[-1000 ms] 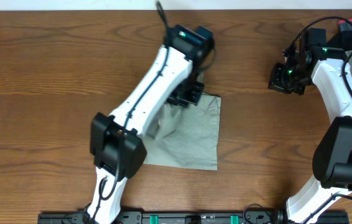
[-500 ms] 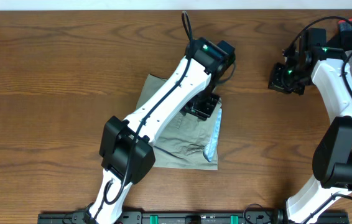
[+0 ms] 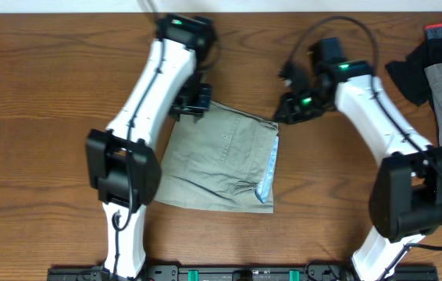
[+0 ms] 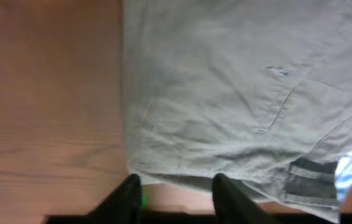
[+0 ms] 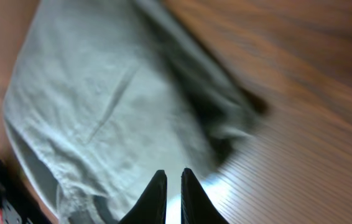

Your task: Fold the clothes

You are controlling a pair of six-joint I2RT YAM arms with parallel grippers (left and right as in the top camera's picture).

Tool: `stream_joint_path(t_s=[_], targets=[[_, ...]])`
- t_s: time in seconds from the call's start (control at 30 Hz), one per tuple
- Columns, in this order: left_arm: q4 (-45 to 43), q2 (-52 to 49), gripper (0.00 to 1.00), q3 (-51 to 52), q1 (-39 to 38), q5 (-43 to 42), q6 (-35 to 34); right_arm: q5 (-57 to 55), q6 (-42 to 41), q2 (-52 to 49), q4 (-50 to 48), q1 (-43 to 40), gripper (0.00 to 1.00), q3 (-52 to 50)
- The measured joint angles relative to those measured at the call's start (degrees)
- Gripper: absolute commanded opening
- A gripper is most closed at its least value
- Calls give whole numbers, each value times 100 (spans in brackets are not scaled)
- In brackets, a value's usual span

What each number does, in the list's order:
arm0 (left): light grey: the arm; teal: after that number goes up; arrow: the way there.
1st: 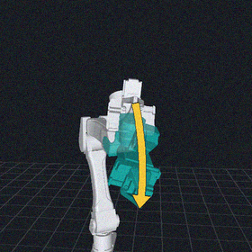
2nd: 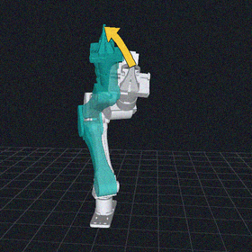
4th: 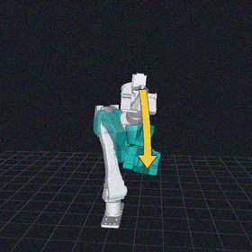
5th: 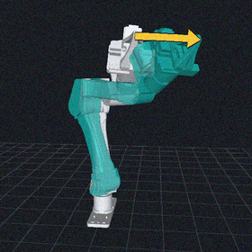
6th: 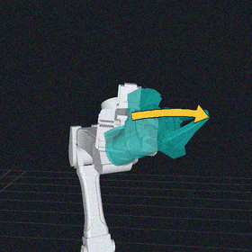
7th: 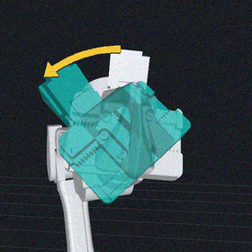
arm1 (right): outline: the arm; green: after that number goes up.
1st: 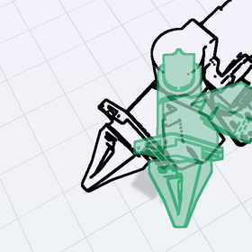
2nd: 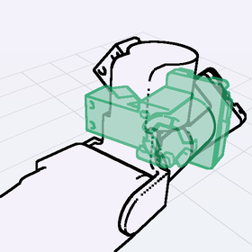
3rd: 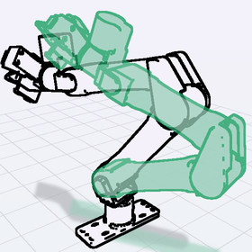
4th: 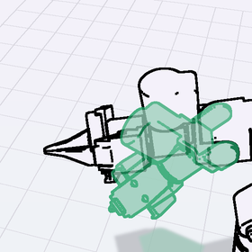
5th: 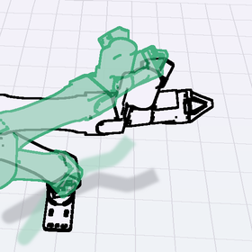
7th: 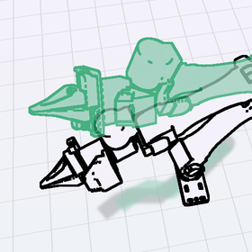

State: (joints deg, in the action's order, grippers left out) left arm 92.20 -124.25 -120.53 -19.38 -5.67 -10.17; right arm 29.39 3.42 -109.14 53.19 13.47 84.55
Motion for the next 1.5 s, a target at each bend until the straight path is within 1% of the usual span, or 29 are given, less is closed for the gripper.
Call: stream_joint_path(t_s=[0.03, 0.13, 0.23, 0.3, 0.4, 0.5, 0.6, 0.7, 0.8, 0.9, 0.97, 1.07, 1.1, 1.17, 1.23, 1.37, 1.5], targets=[[-13, 0, 25, 151, 138, -284, 85, -4, 17, -17, -31, 149, 8, 0], [-92, 2, 24, 776, 352, -1056, 411, -31, 46, -122, -105, 424, 7, -7], [-612, 2, 22, 1569, 348, -1495, 638, -103, 57, -369, -219, 531, 4, -33], [-1134, 4, 22, 2116, 317, -1679, 739, -225, -35, -649, -284, 540, 4, -37], [-1838, 4, 22, 2931, 299, -1766, 815, -514, -332, -1156, -282, 501, 3, -46], [-2151, 4, 22, 3412, 310, -1567, 850, -588, -835, -1338, -120, 402, 2, 2], [-2205, 4, 22, 3515, 306, -1467, 850, -785, -1270, -1335, 50, 321, 1, 48], [-2317, 7, 22, 3515, 304, -1451, 852, -879, -1410, -1335, 201, 170, 1, 94], [-2444, 15, 22, 3515, 295, -1537, 850, -813, -1172, -1298, 319, -46, 2, 118], [-2470, 17, 22, 3510, 293, -1556, 782, -791, -549, -1113, 520, -256, 4, 120], [-2487, 17, 23, 3497, 293, -1554, 697, -621, -120, -861, 645, -367, 6, 120], [-2621, 17, 25, 3421, 295, -1528, 575, -343, 337, -293, 852, -341, 5, 122], [-2682, 17, 28, 3390, 297, -1510, 546, -278, 448, -122, 922, -289, 4, 129], [-2824, 17, 29, 3335, 302, -1493, 439, -118, 723, 195, 1154, -76, 4, 175], [-2892, 17, 30, 3307, 306, -1491, 341, 37, 946, 286, 1294, 179, 4, 188], [-2905, 17, 31, 3307, 306, -1493, 186, 188, 1261, 210, 1423, 833, 3, -22], [-2835, 17, 31, 3305, 317, -1491, 111, 201, 1384, 70, 1322, 1416, 3, -588]])
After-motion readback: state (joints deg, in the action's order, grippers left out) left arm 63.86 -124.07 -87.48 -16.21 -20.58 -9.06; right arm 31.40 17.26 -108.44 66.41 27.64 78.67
